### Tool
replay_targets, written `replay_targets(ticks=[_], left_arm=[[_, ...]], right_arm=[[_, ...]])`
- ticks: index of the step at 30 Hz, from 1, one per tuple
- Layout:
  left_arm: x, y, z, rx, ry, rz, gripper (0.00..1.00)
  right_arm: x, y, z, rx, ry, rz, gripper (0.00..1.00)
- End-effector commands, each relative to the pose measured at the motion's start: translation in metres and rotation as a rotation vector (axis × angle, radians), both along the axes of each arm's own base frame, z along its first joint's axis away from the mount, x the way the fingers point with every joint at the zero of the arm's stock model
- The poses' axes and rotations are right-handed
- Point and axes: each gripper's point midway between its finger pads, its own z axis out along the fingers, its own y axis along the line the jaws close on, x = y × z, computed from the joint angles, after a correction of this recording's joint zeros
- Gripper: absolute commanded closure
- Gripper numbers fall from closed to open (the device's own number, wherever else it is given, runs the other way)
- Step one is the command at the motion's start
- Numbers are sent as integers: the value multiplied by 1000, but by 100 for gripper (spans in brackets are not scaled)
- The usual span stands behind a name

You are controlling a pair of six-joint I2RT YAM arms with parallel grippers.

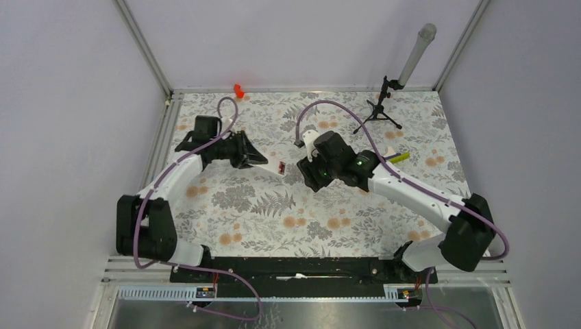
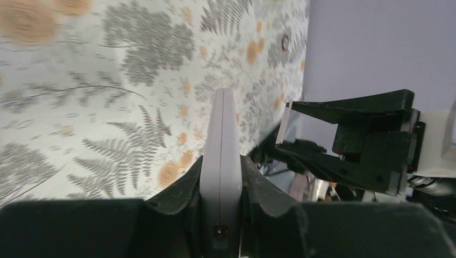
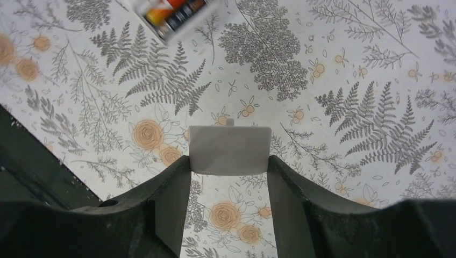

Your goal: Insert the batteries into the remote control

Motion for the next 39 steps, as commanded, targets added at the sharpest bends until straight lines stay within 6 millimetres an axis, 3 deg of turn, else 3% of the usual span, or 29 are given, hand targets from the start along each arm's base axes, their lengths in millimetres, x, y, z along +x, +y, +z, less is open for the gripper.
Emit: replay_targets(ticks=[1,7,12,28,39], left_arm=[[-10,-42,25,-97,-33,-229,100],[-28,-76,25,-138,-15,-398,100],[-43,-87,22,-165,12,-477,100],[-61,-88,24,-188,34,-531,100],[-61,-85,24,-148,-10,-524,100]], right_arm=[[-17,3,16,41,-60,171,56],[-33,4,27,71,-126,314,55],[-41,8,28,67,-164,388,53],[-41,15,19,-20,-211,425,54],[-44,22,17,-12,-127,387,55]])
